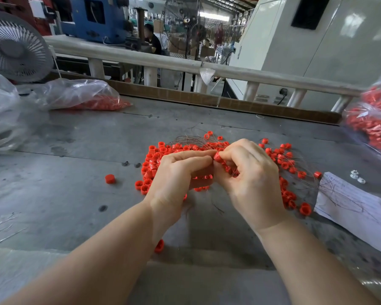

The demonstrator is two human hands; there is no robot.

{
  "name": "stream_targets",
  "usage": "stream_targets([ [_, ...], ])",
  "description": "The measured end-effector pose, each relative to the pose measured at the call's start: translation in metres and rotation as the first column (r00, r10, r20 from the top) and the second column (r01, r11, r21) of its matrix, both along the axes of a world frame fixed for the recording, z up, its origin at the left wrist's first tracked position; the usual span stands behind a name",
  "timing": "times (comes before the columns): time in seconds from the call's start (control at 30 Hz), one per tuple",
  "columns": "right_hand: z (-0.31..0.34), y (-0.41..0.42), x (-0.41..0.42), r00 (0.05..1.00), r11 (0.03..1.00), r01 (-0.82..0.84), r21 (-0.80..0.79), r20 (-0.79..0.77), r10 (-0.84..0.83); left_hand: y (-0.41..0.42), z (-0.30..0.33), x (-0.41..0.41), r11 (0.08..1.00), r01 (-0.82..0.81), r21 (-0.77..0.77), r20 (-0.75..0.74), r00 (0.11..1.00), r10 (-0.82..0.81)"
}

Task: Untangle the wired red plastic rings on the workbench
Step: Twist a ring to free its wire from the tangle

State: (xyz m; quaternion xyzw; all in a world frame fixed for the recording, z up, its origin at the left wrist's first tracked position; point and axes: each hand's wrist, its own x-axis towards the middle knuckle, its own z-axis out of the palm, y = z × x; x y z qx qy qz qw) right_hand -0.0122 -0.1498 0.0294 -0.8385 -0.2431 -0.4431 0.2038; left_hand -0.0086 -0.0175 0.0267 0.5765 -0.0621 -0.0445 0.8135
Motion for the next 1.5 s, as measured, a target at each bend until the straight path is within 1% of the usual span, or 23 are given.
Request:
stream_targets([
  [0.1, 0.000, -0.002, 0.000, 0.998, 0.999, 0.008, -0.052, 0.059, -0.005, 0.000, 0.000, 0.001, 0.999, 0.029, -0.026, 0.014, 0.999, -0.029],
  [0.2, 0.000, -0.003, 0.000, 0.997, 0.997, -0.005, -0.074, 0.080, 0.011, 0.002, -0.001, 0.002, 0.997, 0.044, -0.066, 0.020, 0.999, -0.043],
  [0.37, 0.000, -0.002, -0.002, 0.998, 1.000, -0.029, 0.001, 0.055, 0.029, 0.002, -0.005, 0.006, 0.990, 0.060, -0.125, 0.015, 0.998, -0.058],
  [0.57, 0.001, -0.001, -0.003, 0.998, 0.998, -0.049, 0.040, 0.030, 0.048, 0.003, -0.007, 0.008, 0.992, 0.074, -0.098, 0.051, 0.996, -0.069],
  [0.7, 0.000, -0.001, -0.002, 0.997, 0.995, -0.070, 0.071, 0.015, 0.070, 0.002, -0.008, 0.009, 0.991, 0.056, -0.120, 0.034, 0.998, -0.053],
  [0.77, -0.001, 0.000, -0.001, 0.996, 0.989, -0.088, 0.118, -0.009, 0.090, 0.001, -0.008, 0.009, 0.990, 0.052, -0.135, 0.035, 0.998, -0.047],
  [0.87, -0.001, 0.000, 0.000, 0.983, 0.947, -0.116, 0.300, -0.100, 0.152, 0.000, -0.009, 0.009, 0.988, 0.056, -0.142, 0.066, 0.997, -0.047],
  [0.93, -0.001, 0.000, 0.001, 0.964, 0.905, -0.119, 0.408, -0.169, 0.203, 0.000, -0.010, 0.008, 0.990, 0.040, -0.132, 0.085, 0.996, -0.029],
  [1.0, -0.001, 0.001, 0.002, 0.944, 0.885, -0.118, 0.450, -0.225, 0.240, -0.001, -0.010, 0.009, 0.992, 0.019, -0.123, 0.108, 0.994, -0.006],
  [1.1, 0.000, 0.002, 0.003, 0.936, 0.905, -0.106, 0.412, -0.267, 0.231, -0.002, -0.010, 0.007, 0.996, -0.022, -0.089, 0.170, 0.985, 0.037],
  [1.2, 0.001, 0.000, 0.004, 0.940, 0.916, -0.091, 0.390, -0.270, 0.208, -0.002, -0.008, 0.006, 0.997, -0.078, -0.025, 0.248, 0.965, 0.081],
  [1.33, 0.002, -0.001, 0.004, 0.936, 0.914, -0.074, 0.399, -0.288, 0.202, -0.002, -0.007, 0.004, 0.983, -0.160, 0.089, 0.354, 0.928, 0.119],
  [1.5, 0.005, -0.001, 0.003, 0.918, 0.881, -0.095, 0.464, -0.302, 0.258, -0.003, -0.006, 0.002, 0.967, -0.229, 0.111, 0.410, 0.897, 0.166],
])
